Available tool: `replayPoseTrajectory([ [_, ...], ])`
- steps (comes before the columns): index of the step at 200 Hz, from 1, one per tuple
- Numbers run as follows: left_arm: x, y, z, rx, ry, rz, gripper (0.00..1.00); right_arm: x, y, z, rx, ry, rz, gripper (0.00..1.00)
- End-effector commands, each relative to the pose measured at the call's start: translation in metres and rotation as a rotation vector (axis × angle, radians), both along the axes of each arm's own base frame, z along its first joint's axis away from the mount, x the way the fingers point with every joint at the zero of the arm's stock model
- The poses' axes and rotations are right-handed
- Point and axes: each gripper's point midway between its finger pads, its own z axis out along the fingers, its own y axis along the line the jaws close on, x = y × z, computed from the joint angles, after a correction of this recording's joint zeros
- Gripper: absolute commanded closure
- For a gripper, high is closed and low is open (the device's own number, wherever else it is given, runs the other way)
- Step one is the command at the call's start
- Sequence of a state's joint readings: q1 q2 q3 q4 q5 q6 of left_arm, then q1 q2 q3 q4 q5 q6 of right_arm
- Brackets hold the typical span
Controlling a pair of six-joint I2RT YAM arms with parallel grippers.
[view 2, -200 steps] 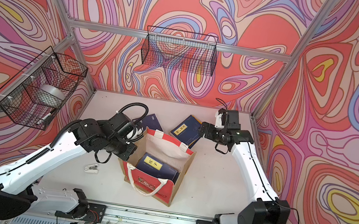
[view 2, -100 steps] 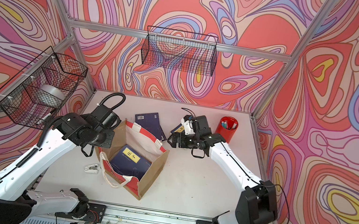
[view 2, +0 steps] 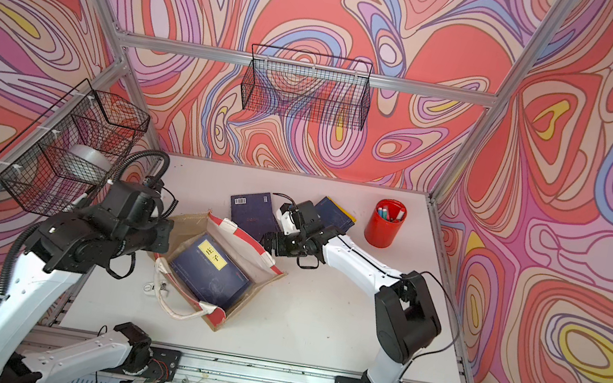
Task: Put the books into the canvas bag
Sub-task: Pick up the canvas bag from the center of the board.
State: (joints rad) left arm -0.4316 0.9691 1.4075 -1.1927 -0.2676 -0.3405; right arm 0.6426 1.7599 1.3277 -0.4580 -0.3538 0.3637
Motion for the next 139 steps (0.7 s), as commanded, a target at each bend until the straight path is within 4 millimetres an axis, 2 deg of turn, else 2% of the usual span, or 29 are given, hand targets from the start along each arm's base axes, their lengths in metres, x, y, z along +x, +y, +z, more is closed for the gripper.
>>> replayPoseTrajectory([
  [1, 0.017, -0.012, 0.051, -0.042, -0.178, -0.067, 1.0, 0.029, 0.004, 0.001, -0.062, -0.069, -0.025, 0.01],
  [25, 0.015, -0.005, 0.073, -0.018, -0.223, -0.06, 1.0, 0.06, 0.012, -0.003, -0.07, -0.083, -0.023, 0.02],
  [53, 0.01, 0.007, 0.099, 0.014, -0.284, -0.032, 1.0, 0.103, 0.02, -0.034, -0.14, -0.078, -0.029, 0.02],
  [83, 0.004, 0.013, 0.125, 0.02, -0.338, -0.023, 1.0, 0.148, 0.04, -0.044, -0.163, -0.153, -0.028, 0.02],
  [107, 0.002, 0.014, 0.135, 0.026, -0.343, -0.028, 1.0, 0.178, 0.055, -0.048, -0.148, -0.218, -0.035, 0.01],
  [139, -0.001, 0.018, 0.136, 0.038, -0.333, -0.016, 1.0, 0.209, 0.073, -0.04, -0.083, -0.327, -0.057, 0.02],
])
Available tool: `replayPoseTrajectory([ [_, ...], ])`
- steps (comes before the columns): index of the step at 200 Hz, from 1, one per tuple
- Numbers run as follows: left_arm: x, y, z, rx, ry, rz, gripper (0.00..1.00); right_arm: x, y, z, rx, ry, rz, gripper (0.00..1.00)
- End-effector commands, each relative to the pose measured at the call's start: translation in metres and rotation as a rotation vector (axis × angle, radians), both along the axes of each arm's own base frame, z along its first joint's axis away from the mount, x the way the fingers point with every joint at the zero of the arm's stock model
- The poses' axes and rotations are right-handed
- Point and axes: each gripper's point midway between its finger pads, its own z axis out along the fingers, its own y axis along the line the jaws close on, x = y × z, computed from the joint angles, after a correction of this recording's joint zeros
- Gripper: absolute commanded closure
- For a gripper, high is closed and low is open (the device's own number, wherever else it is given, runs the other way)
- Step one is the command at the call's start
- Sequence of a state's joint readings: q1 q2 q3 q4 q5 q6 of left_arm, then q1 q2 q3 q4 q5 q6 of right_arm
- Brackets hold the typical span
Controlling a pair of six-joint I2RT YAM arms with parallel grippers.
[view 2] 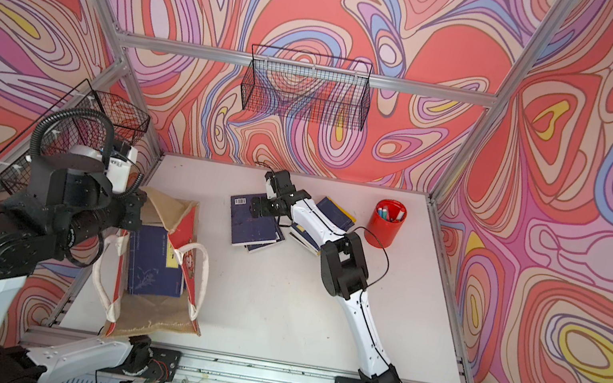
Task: Put the books into the canvas bag
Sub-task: Pick up the canvas bag from the center of the board, then move the books to the center of the board.
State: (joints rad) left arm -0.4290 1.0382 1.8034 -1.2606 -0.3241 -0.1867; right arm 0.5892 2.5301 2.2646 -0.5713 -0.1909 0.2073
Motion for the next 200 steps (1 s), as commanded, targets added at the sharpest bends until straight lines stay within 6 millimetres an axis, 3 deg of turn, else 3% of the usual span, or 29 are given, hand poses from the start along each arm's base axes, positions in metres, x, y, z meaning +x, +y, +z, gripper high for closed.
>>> replayPoseTrajectory([
  [1, 0.002, 0.006, 0.023, -0.015, -0.084, 0.031, 1.0, 0.024, 0.011, 0.023, 0.044, -0.124, -0.002, 0.02],
  [26, -0.001, 0.009, 0.024, -0.017, -0.09, 0.041, 1.0, 0.044, 0.02, 0.017, 0.111, -0.115, -0.012, 0.02],
  [47, -0.003, 0.011, 0.027, -0.019, -0.098, 0.045, 1.0, 0.054, 0.028, 0.0, 0.154, -0.104, -0.009, 0.01],
  [112, -0.003, 0.004, 0.038, -0.064, -0.141, 0.011, 1.0, 0.055, 0.048, -0.027, 0.212, -0.121, 0.074, 0.02],
  [136, 0.0, 0.002, 0.038, -0.065, -0.143, 0.012, 1.0, 0.036, 0.048, -0.04, 0.105, -0.104, 0.148, 0.02],
  [180, 0.007, -0.001, 0.048, -0.075, -0.176, 0.008, 1.0, -0.013, 0.03, -0.098, -0.054, 0.099, 0.207, 0.02],
  [200, 0.011, -0.002, 0.06, -0.075, -0.204, 0.009, 1.0, -0.035, 0.021, -0.114, -0.116, 0.158, 0.236, 0.05],
])
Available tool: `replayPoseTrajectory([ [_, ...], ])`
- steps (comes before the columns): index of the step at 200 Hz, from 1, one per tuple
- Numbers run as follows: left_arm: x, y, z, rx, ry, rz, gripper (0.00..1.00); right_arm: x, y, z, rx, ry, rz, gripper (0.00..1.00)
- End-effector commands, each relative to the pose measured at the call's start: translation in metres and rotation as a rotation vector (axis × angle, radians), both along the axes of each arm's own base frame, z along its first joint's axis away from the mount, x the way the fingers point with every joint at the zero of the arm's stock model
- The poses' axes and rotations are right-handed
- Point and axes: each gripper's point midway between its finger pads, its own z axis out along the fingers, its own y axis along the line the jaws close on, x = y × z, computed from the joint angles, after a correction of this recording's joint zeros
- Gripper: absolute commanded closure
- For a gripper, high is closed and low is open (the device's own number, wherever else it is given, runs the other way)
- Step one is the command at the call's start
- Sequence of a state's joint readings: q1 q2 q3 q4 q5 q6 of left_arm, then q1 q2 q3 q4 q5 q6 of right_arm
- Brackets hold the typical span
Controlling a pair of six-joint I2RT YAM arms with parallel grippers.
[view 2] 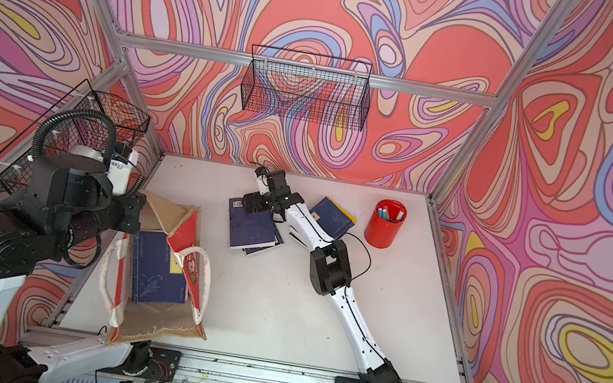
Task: Put the books into the canvas bag
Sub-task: Move the books to the center of the board.
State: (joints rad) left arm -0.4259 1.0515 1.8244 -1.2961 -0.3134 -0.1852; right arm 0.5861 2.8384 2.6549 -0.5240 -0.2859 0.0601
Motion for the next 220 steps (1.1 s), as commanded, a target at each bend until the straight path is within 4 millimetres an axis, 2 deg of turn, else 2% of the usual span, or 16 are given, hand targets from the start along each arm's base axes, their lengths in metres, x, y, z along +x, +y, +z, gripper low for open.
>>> replayPoseTrajectory([
  [1, 0.013, -0.002, 0.063, -0.082, -0.232, 0.016, 1.0, -0.073, -0.021, -0.087, -0.211, 0.294, 0.067, 0.06],
  [27, 0.022, -0.003, 0.076, -0.081, -0.264, 0.027, 1.0, -0.106, -0.025, -0.088, -0.291, 0.278, 0.104, 0.07],
  [46, 0.03, -0.006, 0.085, -0.088, -0.285, 0.031, 1.0, -0.13, -0.035, -0.091, -0.333, 0.288, 0.105, 0.08],
  [61, 0.037, -0.004, 0.093, -0.079, -0.309, 0.05, 1.0, -0.149, -0.041, -0.088, -0.32, 0.306, 0.113, 0.1],
  [111, 0.056, -0.005, 0.124, -0.113, -0.429, 0.097, 1.0, -0.24, -0.059, -0.084, -0.31, 0.341, 0.183, 0.1],
  [149, 0.073, -0.022, 0.13, -0.166, -0.45, 0.045, 1.0, -0.287, -0.078, -0.077, -0.243, 0.436, 0.175, 0.13],
  [162, 0.081, -0.027, 0.126, -0.17, -0.437, 0.043, 1.0, -0.291, -0.083, -0.067, -0.218, 0.441, 0.146, 0.13],
  [170, 0.086, -0.03, 0.123, -0.171, -0.428, 0.038, 1.0, -0.29, -0.084, -0.053, -0.193, 0.418, 0.134, 0.12],
  [199, 0.109, -0.045, 0.107, -0.192, -0.399, 0.007, 1.0, -0.27, -0.093, 0.004, -0.089, 0.347, 0.056, 0.09],
  [211, 0.119, -0.049, 0.101, -0.204, -0.381, 0.006, 1.0, -0.261, -0.105, 0.021, -0.06, 0.342, -0.002, 0.09],
  [215, 0.122, -0.051, 0.1, -0.208, -0.376, 0.007, 1.0, -0.258, -0.109, 0.034, -0.037, 0.327, -0.018, 0.08],
  [220, 0.125, -0.053, 0.098, -0.213, -0.372, 0.003, 1.0, -0.255, -0.115, 0.041, -0.026, 0.323, -0.042, 0.08],
])
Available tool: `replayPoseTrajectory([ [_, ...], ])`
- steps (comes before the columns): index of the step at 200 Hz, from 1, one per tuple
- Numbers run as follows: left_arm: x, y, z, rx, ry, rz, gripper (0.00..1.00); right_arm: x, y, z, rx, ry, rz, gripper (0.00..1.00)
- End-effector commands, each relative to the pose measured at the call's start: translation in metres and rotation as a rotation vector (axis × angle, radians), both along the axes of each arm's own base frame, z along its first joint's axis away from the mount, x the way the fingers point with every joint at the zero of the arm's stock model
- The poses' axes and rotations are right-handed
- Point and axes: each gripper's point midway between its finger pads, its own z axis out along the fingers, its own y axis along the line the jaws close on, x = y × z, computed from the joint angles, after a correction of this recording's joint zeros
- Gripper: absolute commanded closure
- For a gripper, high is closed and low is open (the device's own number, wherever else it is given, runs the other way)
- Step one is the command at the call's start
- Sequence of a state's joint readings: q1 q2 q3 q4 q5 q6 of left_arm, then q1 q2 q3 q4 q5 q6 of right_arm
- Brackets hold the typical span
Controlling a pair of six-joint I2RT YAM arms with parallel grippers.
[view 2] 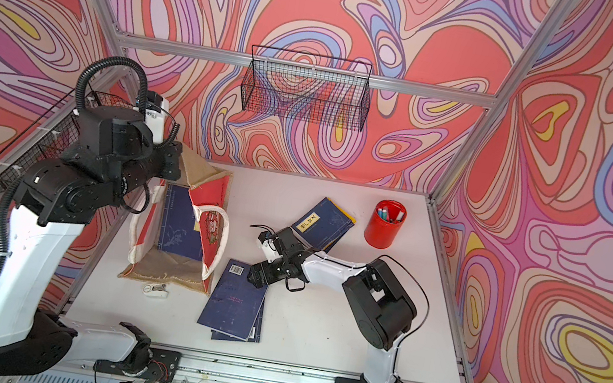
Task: Put the books into the canvas bag
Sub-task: Move the books to the center of the board, then place the canvas bag at the center of the board.
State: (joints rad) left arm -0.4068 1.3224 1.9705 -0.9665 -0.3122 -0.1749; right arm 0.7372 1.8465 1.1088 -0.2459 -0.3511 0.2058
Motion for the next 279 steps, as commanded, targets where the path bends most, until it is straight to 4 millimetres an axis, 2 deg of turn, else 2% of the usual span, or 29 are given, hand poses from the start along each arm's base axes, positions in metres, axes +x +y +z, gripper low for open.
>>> replayPoseTrajectory([
  [1, 0.02, -0.012, 0.047, -0.138, -0.187, -0.018, 1.0, 0.017, -0.028, 0.043, 0.039, -0.023, -0.143, 0.08],
  [19, 0.036, -0.024, 0.036, -0.164, -0.169, -0.038, 1.0, 0.024, -0.053, 0.065, 0.056, -0.051, -0.238, 0.06],
  [56, 0.074, -0.048, 0.0, -0.21, -0.096, -0.061, 1.0, 0.014, -0.089, 0.125, 0.088, -0.167, -0.35, 0.02],
  [94, 0.118, -0.07, -0.048, -0.26, 0.001, -0.07, 1.0, 0.004, -0.11, 0.15, 0.06, -0.195, -0.399, 0.02],
  [112, 0.136, -0.068, -0.072, -0.29, 0.058, -0.054, 1.0, 0.002, -0.11, 0.157, 0.065, -0.182, -0.408, 0.02],
  [136, 0.145, -0.064, -0.086, -0.303, 0.093, -0.045, 1.0, 0.005, -0.111, 0.168, 0.089, -0.158, -0.468, 0.02],
  [155, 0.146, -0.054, -0.094, -0.283, 0.105, -0.018, 1.0, 0.004, -0.103, 0.179, 0.155, -0.158, -0.498, 0.02],
  [174, 0.145, -0.044, -0.102, -0.297, 0.117, -0.004, 1.0, 0.008, -0.095, 0.176, 0.173, -0.135, -0.524, 0.02],
  [203, 0.14, -0.028, -0.116, -0.308, 0.139, 0.025, 1.0, 0.015, -0.062, 0.178, 0.225, -0.107, -0.537, 0.02],
  [234, 0.131, -0.011, -0.122, -0.307, 0.145, 0.051, 1.0, 0.024, -0.039, 0.197, 0.314, -0.135, -0.6, 0.02],
  [263, 0.124, 0.001, -0.129, -0.321, 0.157, 0.061, 1.0, 0.041, -0.024, 0.191, 0.332, -0.108, -0.641, 0.02],
  [279, 0.121, 0.006, -0.136, -0.334, 0.172, 0.062, 1.0, 0.053, -0.014, 0.195, 0.361, -0.102, -0.668, 0.02],
])
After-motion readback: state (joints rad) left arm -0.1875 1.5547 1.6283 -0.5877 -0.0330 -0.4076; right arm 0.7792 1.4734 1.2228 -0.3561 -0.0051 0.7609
